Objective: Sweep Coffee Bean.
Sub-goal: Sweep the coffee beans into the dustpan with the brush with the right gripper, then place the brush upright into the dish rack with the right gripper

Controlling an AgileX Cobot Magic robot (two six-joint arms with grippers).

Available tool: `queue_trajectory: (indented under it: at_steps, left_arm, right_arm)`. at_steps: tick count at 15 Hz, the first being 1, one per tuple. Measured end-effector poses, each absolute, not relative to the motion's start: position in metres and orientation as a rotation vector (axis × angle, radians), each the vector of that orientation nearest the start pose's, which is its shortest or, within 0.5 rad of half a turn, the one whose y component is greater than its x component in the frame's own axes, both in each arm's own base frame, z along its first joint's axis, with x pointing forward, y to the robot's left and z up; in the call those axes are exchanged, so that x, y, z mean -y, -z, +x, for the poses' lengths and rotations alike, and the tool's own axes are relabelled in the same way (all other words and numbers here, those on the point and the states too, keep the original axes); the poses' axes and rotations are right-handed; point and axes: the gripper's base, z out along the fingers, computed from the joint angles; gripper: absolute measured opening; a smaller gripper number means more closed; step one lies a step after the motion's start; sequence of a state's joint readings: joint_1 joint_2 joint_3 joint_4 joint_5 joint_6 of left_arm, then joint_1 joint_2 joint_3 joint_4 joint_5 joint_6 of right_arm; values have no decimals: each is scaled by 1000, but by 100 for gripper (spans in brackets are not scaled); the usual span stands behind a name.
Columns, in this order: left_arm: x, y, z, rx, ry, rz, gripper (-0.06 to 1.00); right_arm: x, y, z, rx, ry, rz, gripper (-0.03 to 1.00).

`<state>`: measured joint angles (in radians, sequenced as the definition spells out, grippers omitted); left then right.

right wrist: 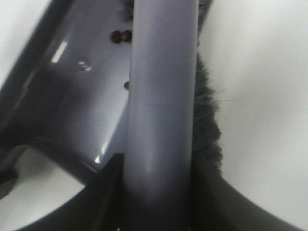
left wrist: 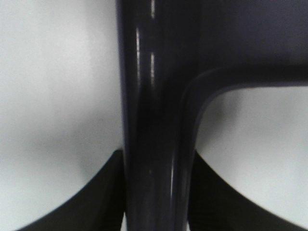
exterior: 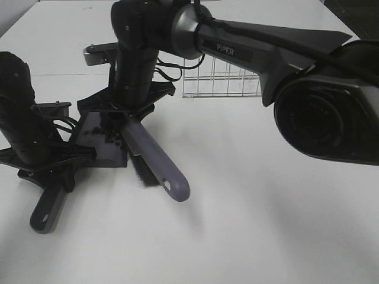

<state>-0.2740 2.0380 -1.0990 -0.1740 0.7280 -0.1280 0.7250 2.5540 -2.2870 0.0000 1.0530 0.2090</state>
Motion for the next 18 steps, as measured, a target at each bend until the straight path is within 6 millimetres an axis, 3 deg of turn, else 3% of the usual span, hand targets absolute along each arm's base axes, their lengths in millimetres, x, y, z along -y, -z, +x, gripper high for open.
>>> queue_trajectory:
  at_steps: [2, 3, 4, 6, 8, 10, 12, 14, 18]
  left_arm:
    - [103, -93, 328, -3168, 176, 24, 32]
    - [103, -93, 328, -3168, 176, 24, 32]
    - [103, -93, 328, -3168, 176, 24, 32]
    - [103, -93, 328, -3168, 176, 24, 32]
    - [103, -93, 328, -3168, 176, 24, 32]
    - [103, -93, 328, -3168, 176, 24, 32]
    - [103, -93, 328, -3168, 176, 24, 32]
    - [103, -93, 328, -3168, 176, 24, 32]
    - [103, -93, 328, -3168, 176, 24, 32]
  right_arm:
    - [-365, -148, 398, -2727, -227, -739, 28]
    - [-364, -162, 399, -2722, -151, -746, 28]
    - [-364, -162, 399, -2722, -151, -746, 28]
    - [-353, -193, 412, -2584, 44, -740, 28]
    - [-350, -202, 413, -2558, 71, -734, 28]
    - [-333, -241, 418, -2477, 125, -698, 28]
    - [-305, -270, 430, -2446, 132, -631, 28]
    - [-262, -290, 444, -2460, 164, -539, 28]
    - [-153, -305, 459, -2575, 271, -328, 28]
